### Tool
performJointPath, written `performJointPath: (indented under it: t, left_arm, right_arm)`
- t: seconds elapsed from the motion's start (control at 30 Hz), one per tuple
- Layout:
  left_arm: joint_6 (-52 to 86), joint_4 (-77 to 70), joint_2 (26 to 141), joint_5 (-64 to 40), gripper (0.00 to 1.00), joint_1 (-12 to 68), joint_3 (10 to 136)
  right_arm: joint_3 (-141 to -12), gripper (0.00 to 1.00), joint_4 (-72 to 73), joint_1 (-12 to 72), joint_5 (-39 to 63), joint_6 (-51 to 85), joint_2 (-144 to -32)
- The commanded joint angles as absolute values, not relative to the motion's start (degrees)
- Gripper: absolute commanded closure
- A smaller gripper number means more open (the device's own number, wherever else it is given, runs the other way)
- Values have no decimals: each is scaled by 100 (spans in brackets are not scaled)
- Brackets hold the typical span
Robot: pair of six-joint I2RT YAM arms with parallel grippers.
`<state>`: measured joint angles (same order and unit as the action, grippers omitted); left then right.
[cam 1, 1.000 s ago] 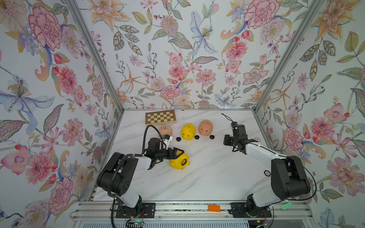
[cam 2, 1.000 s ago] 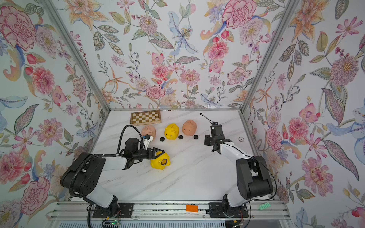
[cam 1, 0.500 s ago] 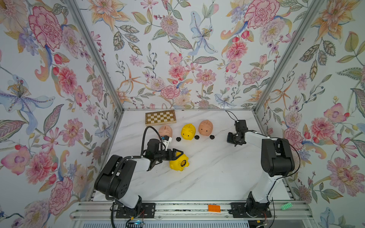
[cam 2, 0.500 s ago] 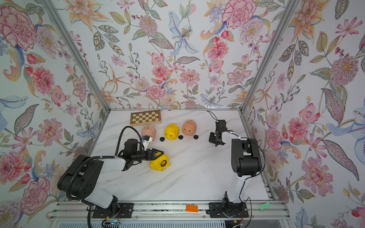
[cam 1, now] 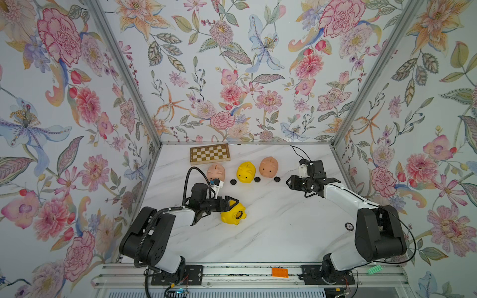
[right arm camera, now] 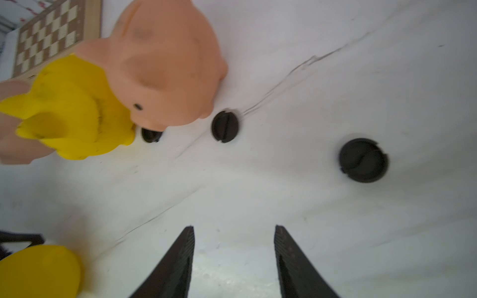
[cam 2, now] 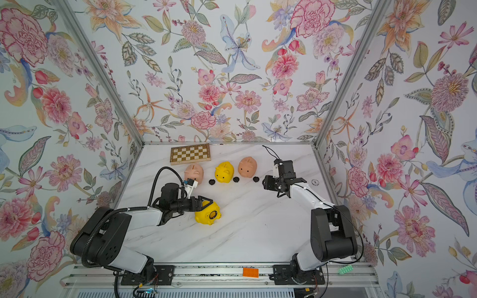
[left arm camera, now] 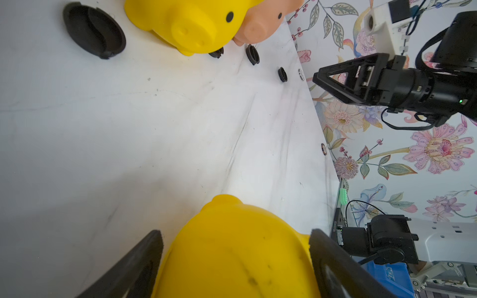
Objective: Open piggy banks
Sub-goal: Pick up the piggy bank from the center of the board.
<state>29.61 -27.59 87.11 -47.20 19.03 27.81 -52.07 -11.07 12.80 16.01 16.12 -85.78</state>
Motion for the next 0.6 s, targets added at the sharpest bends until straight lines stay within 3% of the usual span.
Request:
performJointPath:
  t: [0.0,0.1,0.3,0.57]
  left_arm:
    - [2945,-2510,8572,-4557,7,1835,2733]
    - [2950,-2531,8569,-4570,7,1832,2742]
    - [3032,-2727,8484,-4607,6,1837,2647]
    - [3261,-3128,8569,-4770,6,1837,2586]
  right_arm:
    - [-4641,45,-720,1858,2670,2011,-8154]
    - [-4056,38,158,2613,3030,2744,-7682]
    - [-3198,22,2009,4149,2631,3957,-7261]
    - [-2839,20,4106,5119,2206,4856,-8075]
